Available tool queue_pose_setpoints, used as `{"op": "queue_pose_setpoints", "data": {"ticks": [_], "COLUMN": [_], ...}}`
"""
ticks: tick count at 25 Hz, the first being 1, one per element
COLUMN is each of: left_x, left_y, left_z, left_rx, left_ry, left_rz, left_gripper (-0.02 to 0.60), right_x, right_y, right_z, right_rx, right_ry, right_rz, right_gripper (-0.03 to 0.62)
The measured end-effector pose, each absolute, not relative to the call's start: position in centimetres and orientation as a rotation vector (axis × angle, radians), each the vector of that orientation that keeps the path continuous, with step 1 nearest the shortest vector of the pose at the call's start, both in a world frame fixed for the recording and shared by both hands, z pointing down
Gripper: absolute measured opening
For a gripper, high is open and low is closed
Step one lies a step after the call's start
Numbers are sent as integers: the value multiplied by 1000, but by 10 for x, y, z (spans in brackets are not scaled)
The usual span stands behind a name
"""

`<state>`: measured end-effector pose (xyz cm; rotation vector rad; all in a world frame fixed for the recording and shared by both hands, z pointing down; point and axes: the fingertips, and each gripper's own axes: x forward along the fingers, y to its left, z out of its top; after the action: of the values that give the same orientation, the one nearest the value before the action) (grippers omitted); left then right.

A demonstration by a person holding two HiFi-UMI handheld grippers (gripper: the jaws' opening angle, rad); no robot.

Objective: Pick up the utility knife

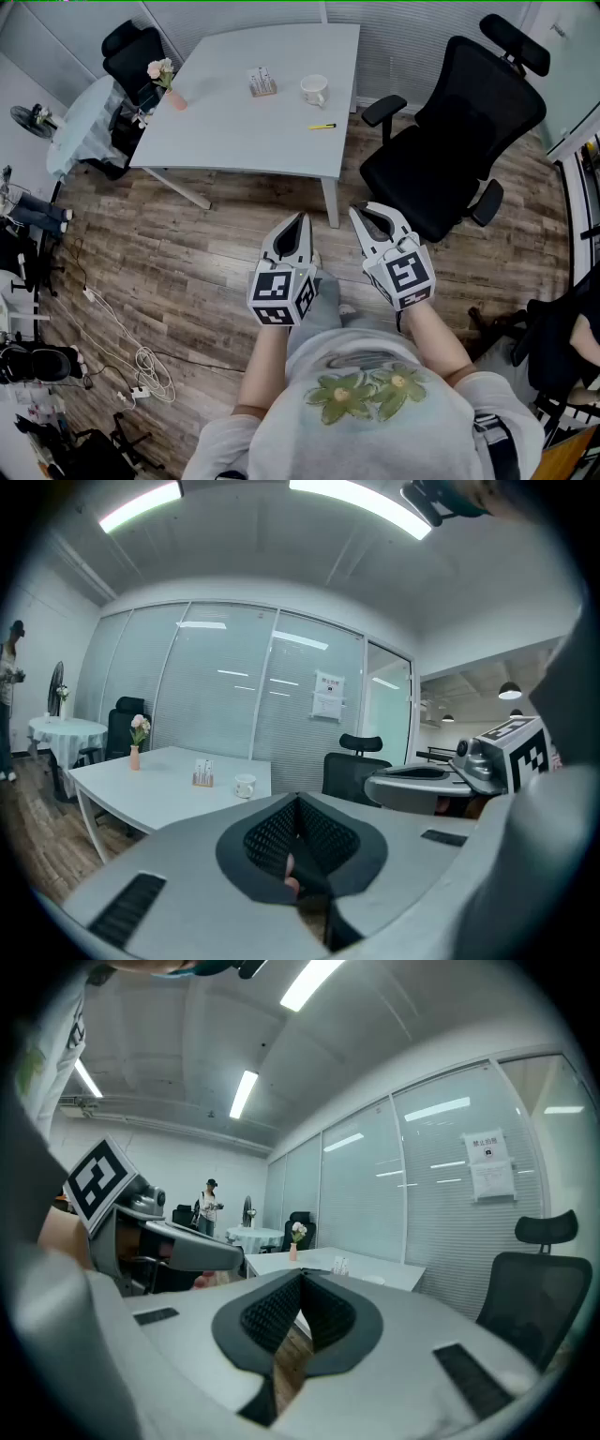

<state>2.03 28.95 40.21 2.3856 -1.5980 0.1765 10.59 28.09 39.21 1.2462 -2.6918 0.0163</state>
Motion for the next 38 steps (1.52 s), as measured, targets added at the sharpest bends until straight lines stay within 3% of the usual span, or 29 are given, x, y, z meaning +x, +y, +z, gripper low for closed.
{"op": "queue_pose_setpoints", "data": {"ticks": [38], "left_x": [-51], "left_y": [2], "left_z": [408], "left_rx": [2441], "left_ry": [-1439], "left_rz": [150], "left_gripper": [2], "right_x": [42], "right_y": [-8], "right_z": [373], "right_rx": [1253], "right_ry": [-2694], "right_rz": [-46], "right_gripper": [6]}}
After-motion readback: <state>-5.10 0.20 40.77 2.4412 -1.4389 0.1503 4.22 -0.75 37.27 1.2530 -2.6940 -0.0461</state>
